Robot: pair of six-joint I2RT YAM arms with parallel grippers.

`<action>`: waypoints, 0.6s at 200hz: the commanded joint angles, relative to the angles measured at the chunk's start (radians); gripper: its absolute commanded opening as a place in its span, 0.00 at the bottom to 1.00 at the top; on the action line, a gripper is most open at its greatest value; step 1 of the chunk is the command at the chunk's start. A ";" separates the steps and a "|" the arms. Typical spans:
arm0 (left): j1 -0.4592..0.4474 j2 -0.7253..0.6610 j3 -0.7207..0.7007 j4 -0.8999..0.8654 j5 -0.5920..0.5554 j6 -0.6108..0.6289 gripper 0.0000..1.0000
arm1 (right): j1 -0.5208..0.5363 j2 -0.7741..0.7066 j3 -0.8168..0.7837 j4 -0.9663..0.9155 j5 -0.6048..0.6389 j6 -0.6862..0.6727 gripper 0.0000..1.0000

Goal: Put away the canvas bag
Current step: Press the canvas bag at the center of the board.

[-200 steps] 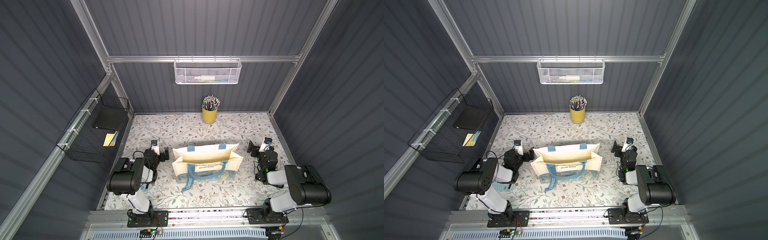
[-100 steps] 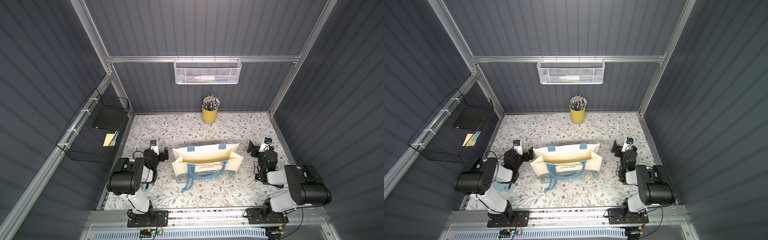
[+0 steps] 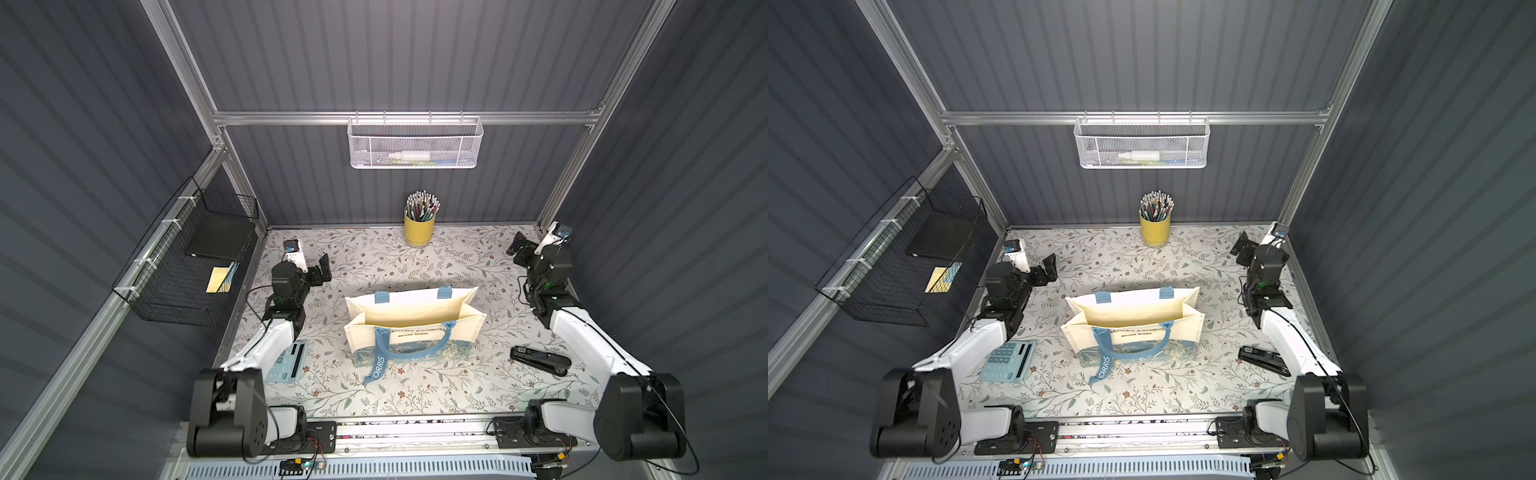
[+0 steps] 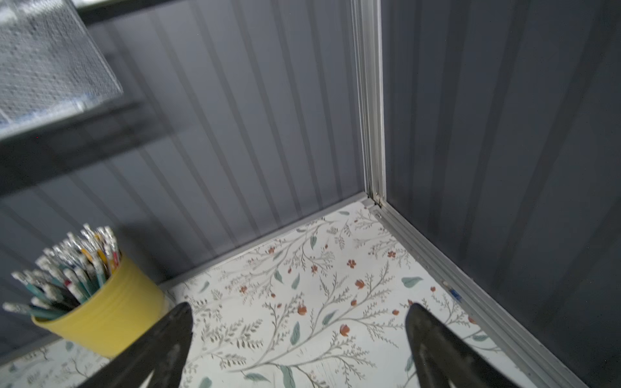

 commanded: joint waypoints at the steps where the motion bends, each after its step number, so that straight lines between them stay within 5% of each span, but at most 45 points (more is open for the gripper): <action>1: -0.044 -0.088 0.055 -0.291 0.046 -0.086 1.00 | 0.012 -0.017 0.093 -0.400 -0.018 0.075 0.99; 25: -0.067 -0.190 0.049 -0.338 0.147 -0.186 1.00 | 0.046 -0.089 0.172 -0.527 -0.135 0.055 0.99; 63: -0.068 -0.365 -0.019 -0.322 0.328 -0.292 0.99 | 0.285 -0.141 0.259 -0.717 -0.190 0.017 0.99; 120: -0.069 -0.553 0.005 -0.548 0.299 -0.317 0.99 | 0.649 -0.039 0.442 -0.921 -0.422 -0.184 0.99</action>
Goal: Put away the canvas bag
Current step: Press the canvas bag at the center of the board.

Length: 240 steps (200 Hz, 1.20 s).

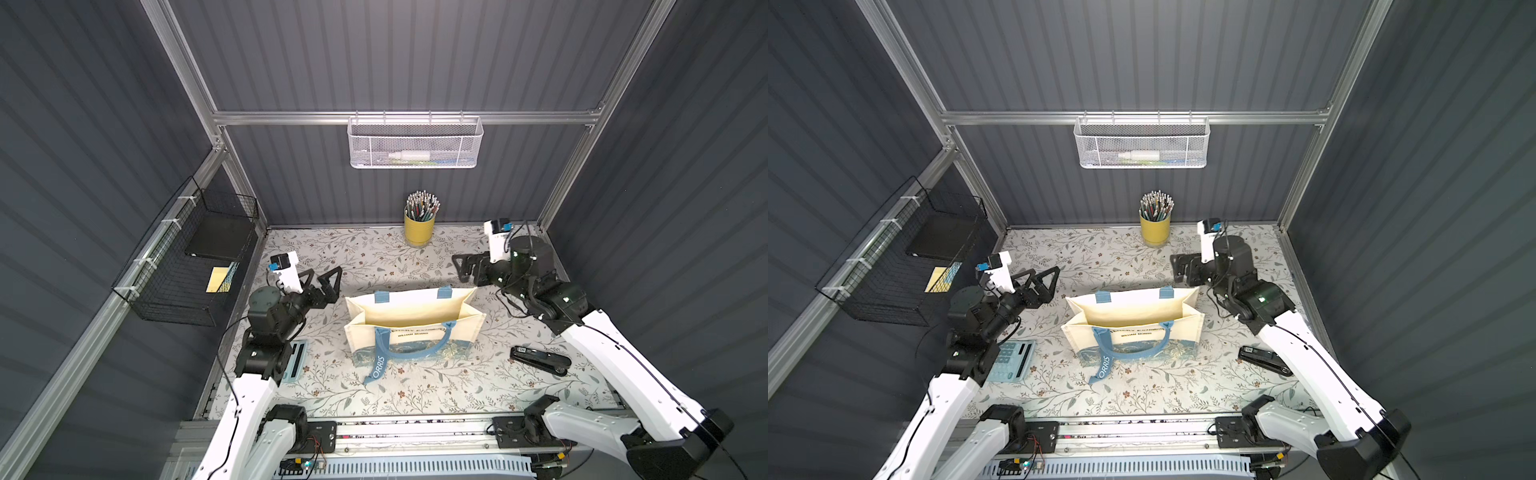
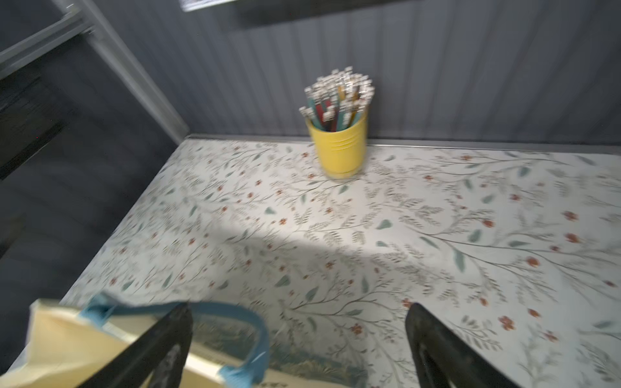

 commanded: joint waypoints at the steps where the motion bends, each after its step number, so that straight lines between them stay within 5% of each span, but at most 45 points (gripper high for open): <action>1: 0.001 -0.041 0.036 -0.156 0.016 -0.012 0.99 | 0.115 0.065 0.083 -0.163 -0.125 -0.126 0.99; 38: 0.000 -0.049 0.056 -0.235 0.034 -0.037 1.00 | 0.216 0.237 0.191 -0.230 -0.224 -0.271 0.99; 89: 0.000 -0.108 0.070 -0.366 0.051 -0.048 1.00 | 0.219 0.318 0.181 -0.041 -0.111 -0.552 0.99; 111: 0.000 -0.149 0.067 -0.414 0.090 -0.070 0.99 | 0.171 0.416 0.283 -0.099 -0.243 -0.560 0.99; 143: 0.000 -0.191 0.084 -0.464 0.161 -0.099 0.98 | 0.089 0.638 0.537 -0.375 -0.608 -0.573 0.96; 167: 0.000 -0.260 0.104 -0.530 0.195 -0.065 0.77 | 0.082 0.640 0.518 -0.336 -0.695 -0.549 0.95; 180: 0.000 -0.286 0.110 -0.588 0.212 -0.044 0.49 | 0.082 0.655 0.543 -0.346 -0.697 -0.542 0.95; 211: 0.002 -0.362 0.122 -0.683 0.201 -0.022 0.00 | 0.082 0.673 0.559 -0.337 -0.676 -0.515 0.95; 240: 0.007 -0.382 0.121 -0.775 0.244 0.008 0.00 | 0.082 0.687 0.574 -0.318 -0.686 -0.491 0.94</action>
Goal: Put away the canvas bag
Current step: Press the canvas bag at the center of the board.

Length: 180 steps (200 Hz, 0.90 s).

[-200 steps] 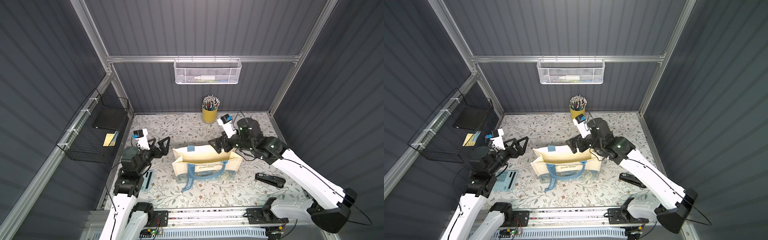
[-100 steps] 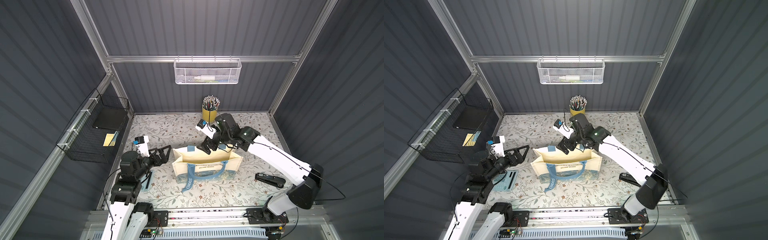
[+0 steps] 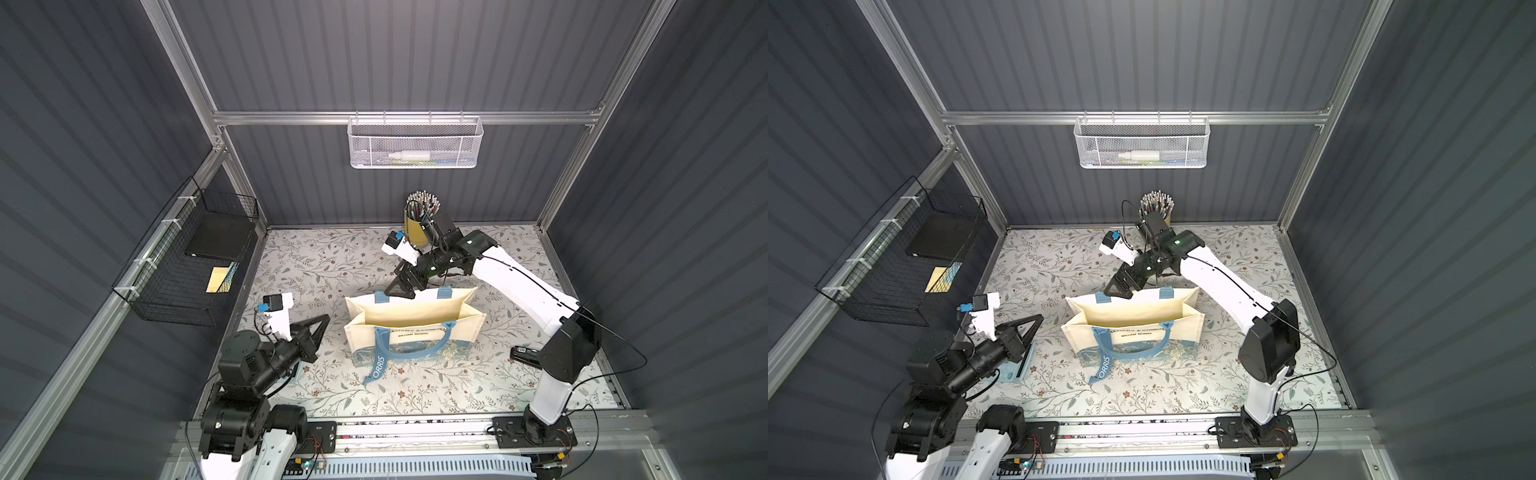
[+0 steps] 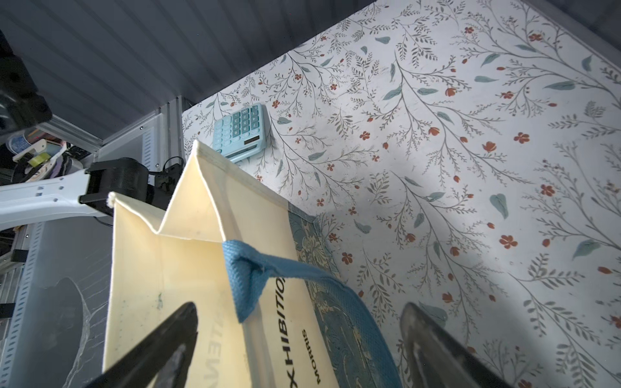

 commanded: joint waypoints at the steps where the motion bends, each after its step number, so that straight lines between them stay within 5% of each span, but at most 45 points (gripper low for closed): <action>1: 0.008 -0.006 0.019 -0.132 0.054 0.044 0.00 | -0.001 0.017 0.035 -0.006 -0.041 0.026 0.94; 56: 0.019 0.028 -0.046 -0.287 0.148 0.180 0.00 | 0.009 0.078 0.114 -0.055 -0.137 0.027 0.94; 126: 0.019 0.115 -0.149 -0.166 0.294 0.245 0.00 | 0.080 0.120 0.129 -0.110 -0.217 -0.009 0.94; 180: 0.027 0.178 -0.179 0.010 0.274 0.138 0.00 | 0.128 0.137 0.139 -0.125 -0.184 -0.009 0.91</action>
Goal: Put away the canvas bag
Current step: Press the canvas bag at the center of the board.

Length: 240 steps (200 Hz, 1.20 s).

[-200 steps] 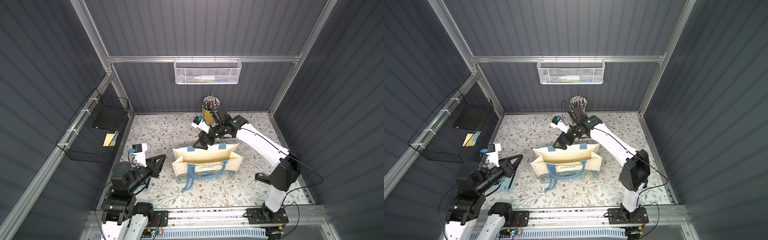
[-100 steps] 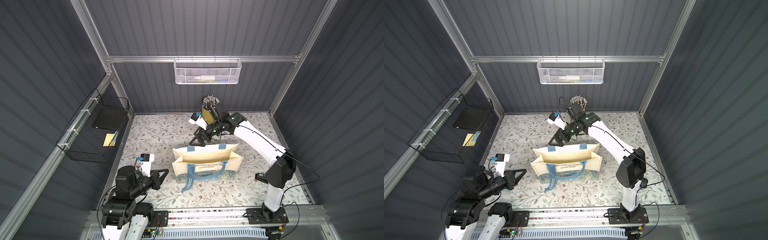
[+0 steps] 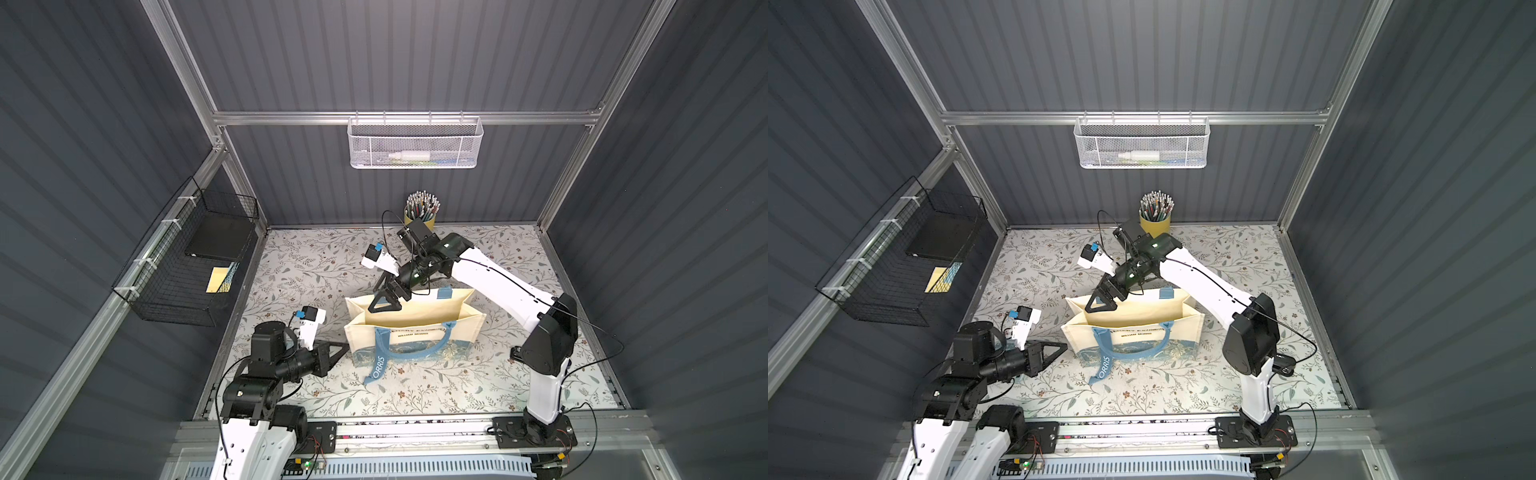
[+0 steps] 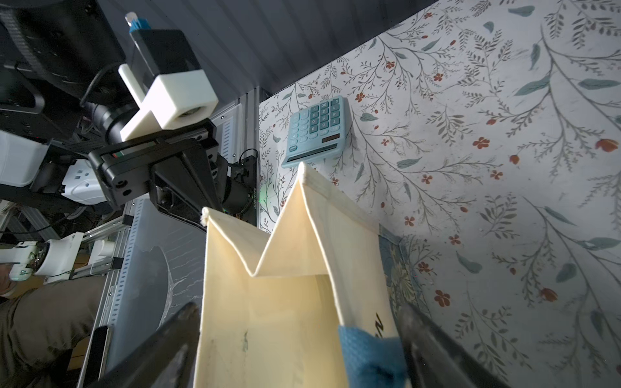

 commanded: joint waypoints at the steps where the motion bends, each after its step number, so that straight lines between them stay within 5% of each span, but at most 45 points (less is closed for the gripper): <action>1: 0.009 0.030 -0.015 0.114 0.001 -0.057 0.00 | 0.023 0.018 0.028 -0.029 0.005 -0.011 0.91; 77: -0.011 0.165 0.037 0.283 -0.104 -0.173 0.00 | 0.084 0.036 0.066 -0.038 0.047 -0.016 0.90; 125: -0.061 0.222 0.061 0.311 -0.148 -0.164 0.00 | 0.123 0.041 0.059 -0.030 0.187 0.000 0.84; 208: -0.127 0.258 0.090 0.331 -0.207 -0.154 0.00 | 0.136 0.074 0.075 -0.021 0.306 0.036 0.36; 240: -0.127 0.254 0.098 0.314 -0.223 -0.137 0.05 | 0.136 0.082 0.081 -0.021 0.306 0.041 0.02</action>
